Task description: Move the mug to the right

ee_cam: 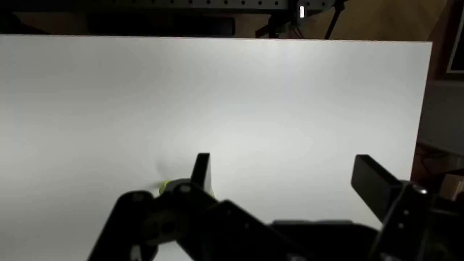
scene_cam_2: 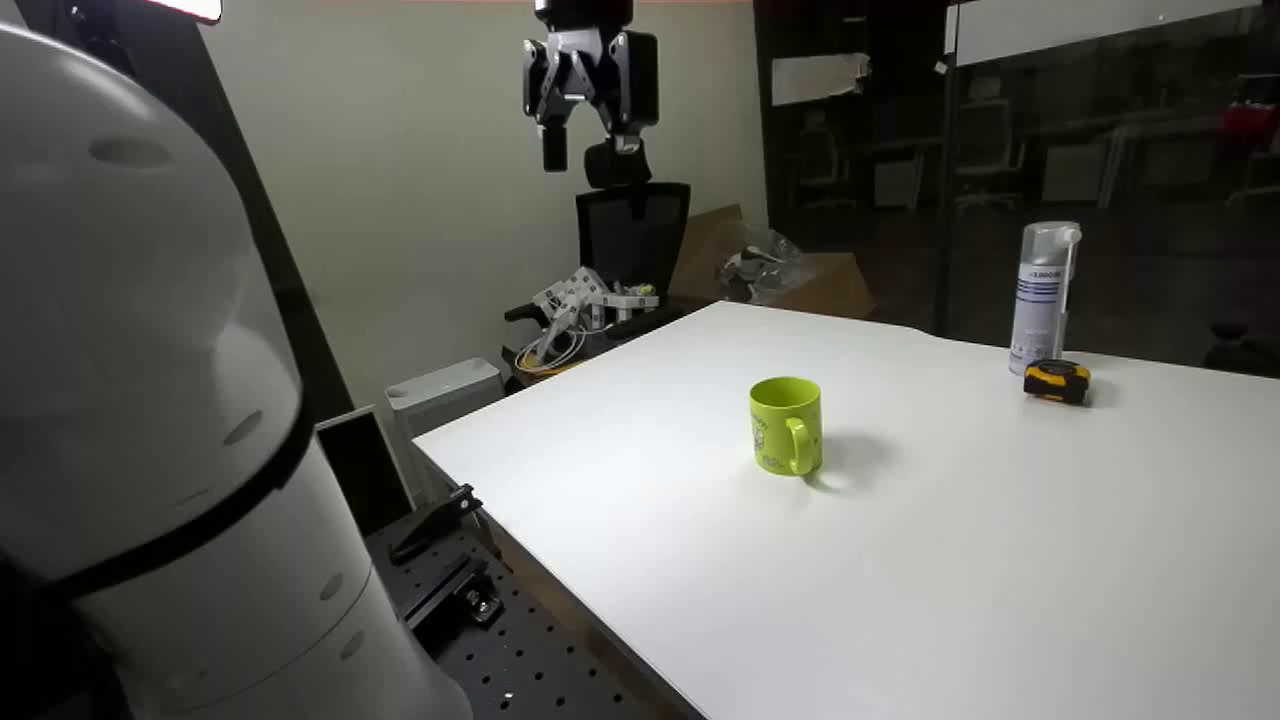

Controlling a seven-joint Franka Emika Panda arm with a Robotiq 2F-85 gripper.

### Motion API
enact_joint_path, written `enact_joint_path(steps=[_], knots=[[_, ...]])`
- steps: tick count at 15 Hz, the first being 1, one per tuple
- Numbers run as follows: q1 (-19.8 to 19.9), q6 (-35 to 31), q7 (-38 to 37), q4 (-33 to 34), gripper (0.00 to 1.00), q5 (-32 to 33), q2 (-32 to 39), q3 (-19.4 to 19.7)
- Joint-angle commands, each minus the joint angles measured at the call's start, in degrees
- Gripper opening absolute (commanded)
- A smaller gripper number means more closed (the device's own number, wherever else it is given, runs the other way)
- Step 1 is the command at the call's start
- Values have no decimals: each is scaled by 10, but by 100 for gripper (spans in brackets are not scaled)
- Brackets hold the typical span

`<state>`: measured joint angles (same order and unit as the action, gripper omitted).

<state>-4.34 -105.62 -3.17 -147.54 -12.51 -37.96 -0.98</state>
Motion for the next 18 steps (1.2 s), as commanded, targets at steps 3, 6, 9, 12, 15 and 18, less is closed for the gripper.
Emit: enact_joint_path(steps=[3, 6, 9, 12, 15, 18], knots=[[6, 1, 3, 1, 100, -3, 0, -4], [6, 1, 3, 1, 100, -3, 0, -4], [6, 1, 3, 1, 100, -3, 0, -4], [6, 1, 3, 1, 100, -3, 0, -4], [35, -84, -51, -13, 100, 60, 0, -47], [75, -166, -105, -27, 100, 129, 37, -67]])
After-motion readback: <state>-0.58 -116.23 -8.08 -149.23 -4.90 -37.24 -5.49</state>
